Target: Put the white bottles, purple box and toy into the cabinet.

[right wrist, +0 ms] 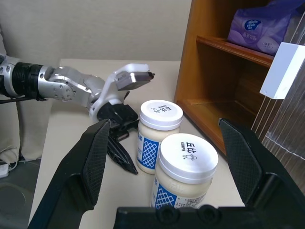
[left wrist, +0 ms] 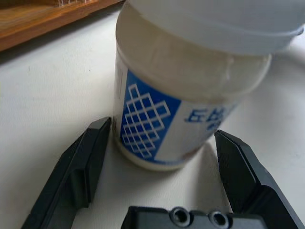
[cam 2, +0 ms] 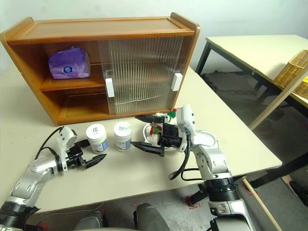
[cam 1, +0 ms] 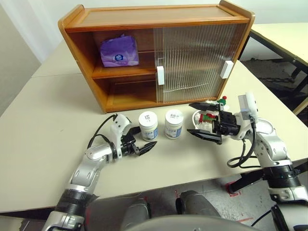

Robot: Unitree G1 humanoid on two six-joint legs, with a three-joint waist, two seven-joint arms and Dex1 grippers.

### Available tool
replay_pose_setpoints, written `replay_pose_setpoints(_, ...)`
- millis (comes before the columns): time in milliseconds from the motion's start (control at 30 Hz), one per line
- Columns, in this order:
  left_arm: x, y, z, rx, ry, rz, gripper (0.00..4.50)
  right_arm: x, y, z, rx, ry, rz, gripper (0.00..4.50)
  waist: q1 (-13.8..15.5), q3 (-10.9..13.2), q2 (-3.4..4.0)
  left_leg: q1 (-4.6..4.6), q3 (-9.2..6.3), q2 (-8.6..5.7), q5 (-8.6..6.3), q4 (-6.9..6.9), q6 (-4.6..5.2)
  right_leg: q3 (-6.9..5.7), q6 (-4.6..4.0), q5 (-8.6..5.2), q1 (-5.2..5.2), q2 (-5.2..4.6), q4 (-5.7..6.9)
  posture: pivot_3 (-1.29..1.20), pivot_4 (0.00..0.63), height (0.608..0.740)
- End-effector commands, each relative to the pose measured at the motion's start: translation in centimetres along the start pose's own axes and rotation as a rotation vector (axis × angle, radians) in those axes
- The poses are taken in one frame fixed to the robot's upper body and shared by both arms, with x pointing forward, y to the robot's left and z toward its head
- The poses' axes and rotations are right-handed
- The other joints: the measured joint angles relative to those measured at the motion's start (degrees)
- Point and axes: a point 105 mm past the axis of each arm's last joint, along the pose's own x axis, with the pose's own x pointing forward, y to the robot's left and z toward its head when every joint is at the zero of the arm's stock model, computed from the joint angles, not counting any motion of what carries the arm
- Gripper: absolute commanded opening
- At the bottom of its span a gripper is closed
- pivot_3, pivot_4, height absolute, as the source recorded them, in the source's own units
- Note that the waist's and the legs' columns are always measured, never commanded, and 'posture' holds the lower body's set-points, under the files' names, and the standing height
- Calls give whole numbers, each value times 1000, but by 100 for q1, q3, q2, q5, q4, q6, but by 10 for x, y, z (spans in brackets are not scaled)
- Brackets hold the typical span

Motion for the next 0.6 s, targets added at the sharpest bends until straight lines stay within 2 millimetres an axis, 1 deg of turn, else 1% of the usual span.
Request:
replay_pose_setpoints(33,1,5,-15,-22,55,47,4276,2,2,-3,3,21,11,4500,-1,-1,2,5,0,-1,1,0,2,0,1,1,5,0,0,-218,0,740)
replay_pose_setpoints(100,2,7,-17,-28,54,61,3865,2,3,-4,4,21,12,4500,-3,-1,2,16,0,-2,3,0,4,0,3,1,19,0,0,-218,0,740)
replay_pose_setpoints(167,2,6,-19,-23,61,60,3219,2,3,-4,3,21,13,4500,-9,-2,4,38,-1,-4,5,0,5,2,5,0,38,1,0,-219,0,740)
replay_pose_setpoints(200,2,6,-20,-19,65,58,3108,2,3,-4,3,21,14,4500,-12,-3,5,43,-1,-5,5,0,5,2,9,-3,45,1,0,-219,0,740)
replay_pose_setpoints(400,-1,10,-16,-17,33,97,3109,1,2,-3,1,21,15,4500,-19,-10,15,47,-12,-12,7,0,4,3,25,-12,49,1,0,-217,0,740)
replay_pose_setpoints(600,-14,31,0,22,-55,243,3109,0,3,-2,12,14,30,4500,-21,-14,23,41,-14,-13,7,-2,4,4,25,-12,43,6,0,-214,0,740)
